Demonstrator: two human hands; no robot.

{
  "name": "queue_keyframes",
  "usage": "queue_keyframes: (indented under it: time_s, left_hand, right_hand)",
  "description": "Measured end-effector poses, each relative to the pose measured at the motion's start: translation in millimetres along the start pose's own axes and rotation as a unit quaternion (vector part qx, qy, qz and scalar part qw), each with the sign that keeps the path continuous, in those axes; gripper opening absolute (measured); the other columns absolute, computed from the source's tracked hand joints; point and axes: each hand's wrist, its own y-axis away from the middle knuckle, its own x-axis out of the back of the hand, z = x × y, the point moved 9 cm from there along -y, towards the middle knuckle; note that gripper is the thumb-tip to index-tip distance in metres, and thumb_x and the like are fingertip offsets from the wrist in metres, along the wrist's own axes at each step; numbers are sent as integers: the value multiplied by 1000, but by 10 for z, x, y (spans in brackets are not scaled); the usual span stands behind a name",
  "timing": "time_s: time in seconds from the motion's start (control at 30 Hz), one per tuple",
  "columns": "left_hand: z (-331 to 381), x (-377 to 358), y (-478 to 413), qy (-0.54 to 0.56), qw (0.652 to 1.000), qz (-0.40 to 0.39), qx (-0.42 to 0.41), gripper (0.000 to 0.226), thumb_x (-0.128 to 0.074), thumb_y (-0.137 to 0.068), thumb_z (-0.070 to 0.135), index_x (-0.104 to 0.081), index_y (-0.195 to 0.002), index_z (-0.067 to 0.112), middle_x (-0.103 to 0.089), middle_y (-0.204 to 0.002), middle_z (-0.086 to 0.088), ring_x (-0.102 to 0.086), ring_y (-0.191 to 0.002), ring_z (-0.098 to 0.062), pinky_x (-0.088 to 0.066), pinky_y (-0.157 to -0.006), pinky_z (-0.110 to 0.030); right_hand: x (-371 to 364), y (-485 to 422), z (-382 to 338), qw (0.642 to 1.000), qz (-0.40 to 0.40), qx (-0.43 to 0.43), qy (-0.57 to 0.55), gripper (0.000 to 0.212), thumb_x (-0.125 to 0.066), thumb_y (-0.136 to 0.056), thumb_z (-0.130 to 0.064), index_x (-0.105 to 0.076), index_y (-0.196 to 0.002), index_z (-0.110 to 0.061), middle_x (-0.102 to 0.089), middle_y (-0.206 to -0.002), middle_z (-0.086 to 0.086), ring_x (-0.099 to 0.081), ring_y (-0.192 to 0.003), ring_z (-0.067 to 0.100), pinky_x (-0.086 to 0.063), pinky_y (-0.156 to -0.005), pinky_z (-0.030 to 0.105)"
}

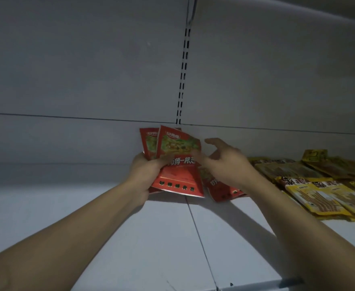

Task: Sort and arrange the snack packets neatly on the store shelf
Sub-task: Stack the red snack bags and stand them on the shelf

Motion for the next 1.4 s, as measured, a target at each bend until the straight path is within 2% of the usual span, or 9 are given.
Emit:
queue_keyframes:
  time_s: [0.13,0.23,0.4,0.67,0.9,1.03,1.17,1.27,1.4]
  left_hand:
    - [34,33,-8,33,999,15,1,32,-78,-82,33,-66,-108,19,-78,-90,-3,-75,-79,-28,-60,-75,-43]
    - [73,65,-28,36,999,29,-17,28,-71,-89,38,-68,-108,18,-77,-97,-4,-75,-87,-28,-58,-86,-46]
    - [119,184,-78,-48,995,64,-53,20,-71,-91,30,-68,-106,18,-76,-101,-2,-73,-92,-25,-55,-92,-49]
    - [367,577,-131,-63,972,210,-82,29,-72,-89,30,-58,-109,13,-70,-97,1,-70,-91,-24,-56,-83,-39]
    - [-11,36,-6,-20,998,-3,51,16,-68,-88,4,-67,-104,3,-77,-92,-11,-75,-81,-26,-62,-67,-33]
    - [-222,-178,116,-143,980,-75,113,48,-78,-83,13,-51,-120,0,-75,-104,-11,-73,-93,-28,-60,-72,-32]
    - [212,-214,137,-596,785,29,-167,86,-63,-84,60,-30,-151,16,-29,-152,-10,-31,-137,-32,-35,-106,-41]
    - [103,-487,271,-615,748,-130,-215,64,-45,-83,70,-49,-137,35,-45,-143,3,-39,-129,-26,-39,-106,-46]
    - [-140,-539,327,-663,690,-226,-184,63,-39,-87,73,-40,-144,45,-40,-150,9,-32,-133,-19,-34,-110,-44]
  right_hand:
    - [-359,-92,-146,989,-125,-14,-79,76,-85,-68,-49,-42,-130,-40,-65,-92,-18,-66,-89,8,-51,-71,23]
    - [-281,-173,46,972,-56,-59,-222,87,-88,-71,-21,-40,-143,-28,-72,-100,2,-71,-85,19,-56,-77,34]
    - [-121,-203,439,957,15,-97,-272,52,-78,-84,-15,-58,-131,-28,-71,-91,7,-72,-78,20,-53,-68,28]
    - [-116,-176,537,997,-27,-69,-37,39,-80,-80,-25,-68,-117,-24,-69,-108,1,-66,-93,21,-54,-79,32]
    - [-133,-141,502,991,-26,-60,115,39,-73,-83,-43,-69,-117,-23,-67,-118,1,-63,-103,25,-53,-86,35]
    - [164,-163,604,992,51,-72,95,27,-63,-91,-31,-69,-116,-21,-69,-114,5,-62,-103,28,-47,-77,29]
    - [360,-136,728,985,88,-88,116,26,-59,-95,-34,-71,-113,-20,-69,-115,7,-63,-105,31,-47,-78,30]
    - [218,-142,736,980,11,-83,178,27,-54,-96,-33,-72,-112,-19,-69,-115,9,-62,-102,32,-48,-76,31]
    - [-60,-89,742,969,-120,-76,204,33,-52,-98,-38,-68,-124,-25,-66,-125,5,-59,-110,27,-47,-83,31]
